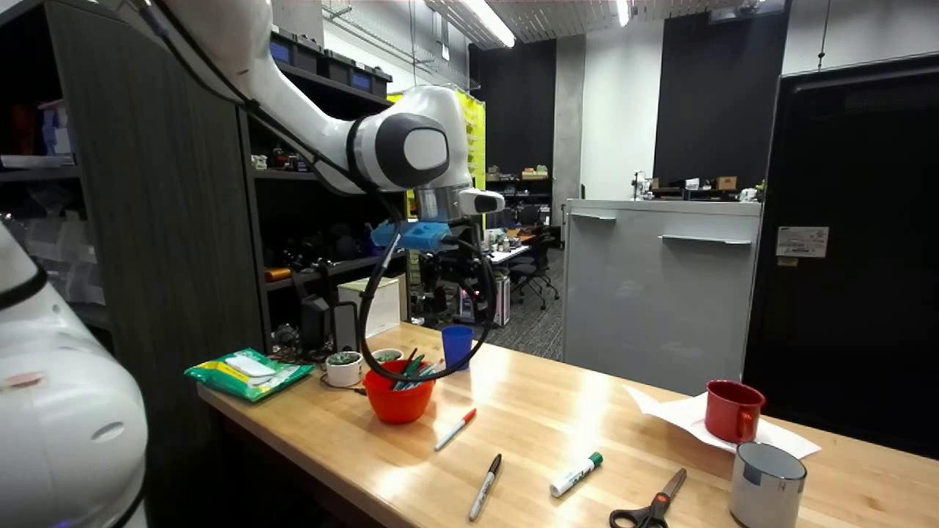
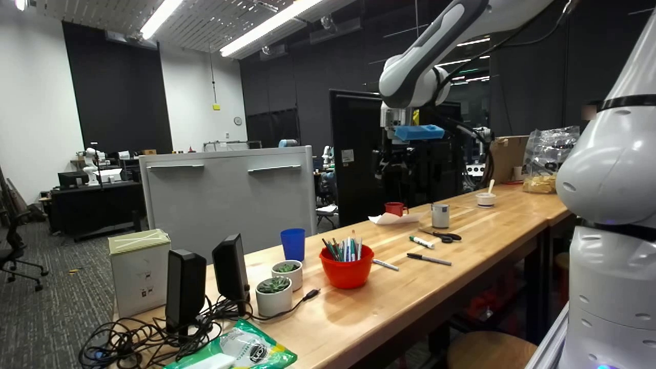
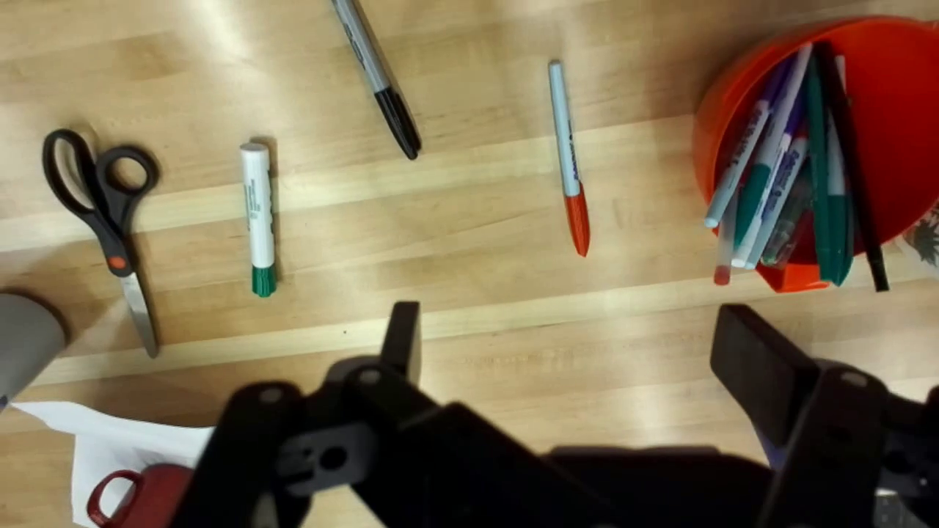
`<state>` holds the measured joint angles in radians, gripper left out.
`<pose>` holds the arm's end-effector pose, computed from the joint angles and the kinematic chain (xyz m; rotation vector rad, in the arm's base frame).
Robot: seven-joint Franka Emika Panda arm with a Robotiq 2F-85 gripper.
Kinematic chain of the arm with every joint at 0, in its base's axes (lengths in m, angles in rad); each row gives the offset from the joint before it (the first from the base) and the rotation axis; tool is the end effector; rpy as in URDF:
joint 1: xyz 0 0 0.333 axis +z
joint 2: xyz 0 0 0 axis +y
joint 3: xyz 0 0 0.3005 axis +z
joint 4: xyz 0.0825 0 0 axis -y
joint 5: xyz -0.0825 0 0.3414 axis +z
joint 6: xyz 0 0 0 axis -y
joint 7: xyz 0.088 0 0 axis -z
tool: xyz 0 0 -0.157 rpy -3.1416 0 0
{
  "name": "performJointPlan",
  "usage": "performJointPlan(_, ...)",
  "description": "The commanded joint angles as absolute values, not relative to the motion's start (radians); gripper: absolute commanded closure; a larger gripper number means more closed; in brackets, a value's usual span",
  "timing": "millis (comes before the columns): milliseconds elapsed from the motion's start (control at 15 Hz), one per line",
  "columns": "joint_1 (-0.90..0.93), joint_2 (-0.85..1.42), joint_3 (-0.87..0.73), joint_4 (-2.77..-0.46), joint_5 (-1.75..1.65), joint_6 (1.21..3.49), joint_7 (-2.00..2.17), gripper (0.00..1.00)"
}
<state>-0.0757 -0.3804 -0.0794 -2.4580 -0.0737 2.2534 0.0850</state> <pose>0.4121 -0.0693 0.4094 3.0778 -0.3019 0.2699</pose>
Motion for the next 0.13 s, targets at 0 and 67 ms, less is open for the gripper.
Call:
performJointPlan(0, -0.085, -0.403, -0.07, -2.478, -0.068, 2.247, 0.081, 0.0)
performJointPlan(67, -0.086, -0.42, -0.07, -2.495, -0.067, 2.247, 0.08, 0.0)
